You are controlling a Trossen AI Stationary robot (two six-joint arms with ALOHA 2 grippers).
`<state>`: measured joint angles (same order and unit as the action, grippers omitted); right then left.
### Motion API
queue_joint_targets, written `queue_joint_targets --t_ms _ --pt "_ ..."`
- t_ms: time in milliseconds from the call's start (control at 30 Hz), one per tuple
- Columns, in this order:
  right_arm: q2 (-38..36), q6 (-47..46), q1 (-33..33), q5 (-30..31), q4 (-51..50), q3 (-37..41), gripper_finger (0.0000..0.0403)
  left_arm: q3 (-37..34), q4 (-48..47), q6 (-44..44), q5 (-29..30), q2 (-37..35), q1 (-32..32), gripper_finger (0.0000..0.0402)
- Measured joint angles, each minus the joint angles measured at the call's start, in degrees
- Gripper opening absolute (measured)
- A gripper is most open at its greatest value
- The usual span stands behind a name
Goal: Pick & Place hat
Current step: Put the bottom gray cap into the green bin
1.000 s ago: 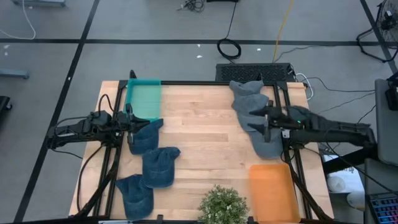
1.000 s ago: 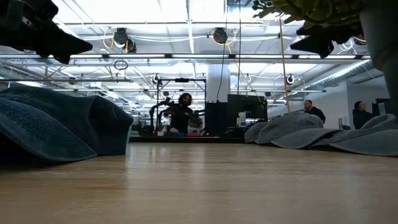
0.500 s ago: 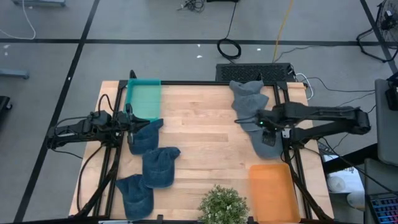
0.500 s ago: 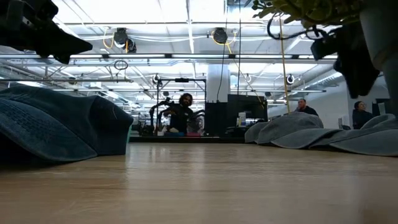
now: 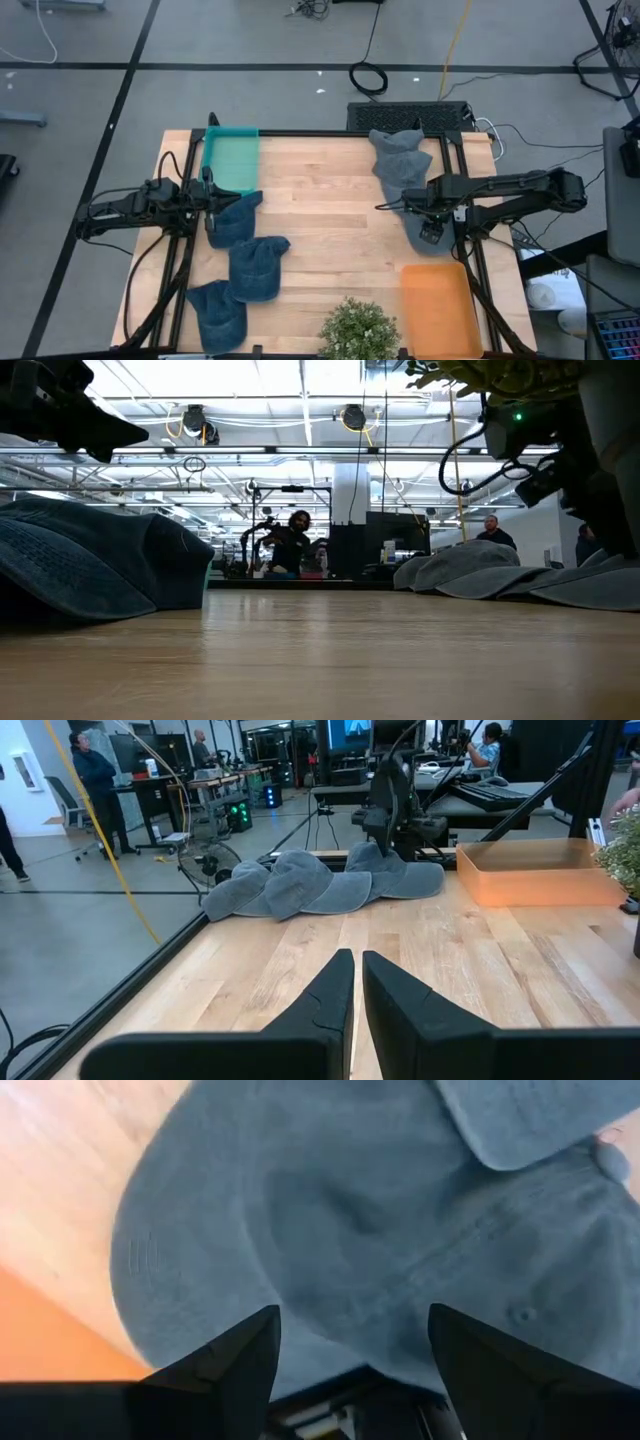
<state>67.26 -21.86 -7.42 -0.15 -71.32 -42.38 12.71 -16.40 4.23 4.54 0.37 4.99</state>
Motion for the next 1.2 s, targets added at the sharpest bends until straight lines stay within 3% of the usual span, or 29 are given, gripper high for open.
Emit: queue_joint_targets --t_ms 500,667,967,1200 --pt "0.03 0.1 0.0 -0.04 3.25 1.76 0.023 0.0 -0.02 0.0 0.0 0.0 0.0 0.0031" --pt "0.03 0.2 0.0 -1.1 2.98 1.76 0.0172 0.0 -0.02 -0.01 0.0 0.0 0.0 0.0031" --pt "0.03 2.9 0.0 -3.2 2.9 1.76 0.0021 0.0 -0.02 0.0 0.0 -0.01 0.0 0.0031" --pt "0.02 2.85 0.0 -5.73 1.89 1.68 0.0011 0.0 -0.02 0.0 0.01 0.0 0.0 0.0031"
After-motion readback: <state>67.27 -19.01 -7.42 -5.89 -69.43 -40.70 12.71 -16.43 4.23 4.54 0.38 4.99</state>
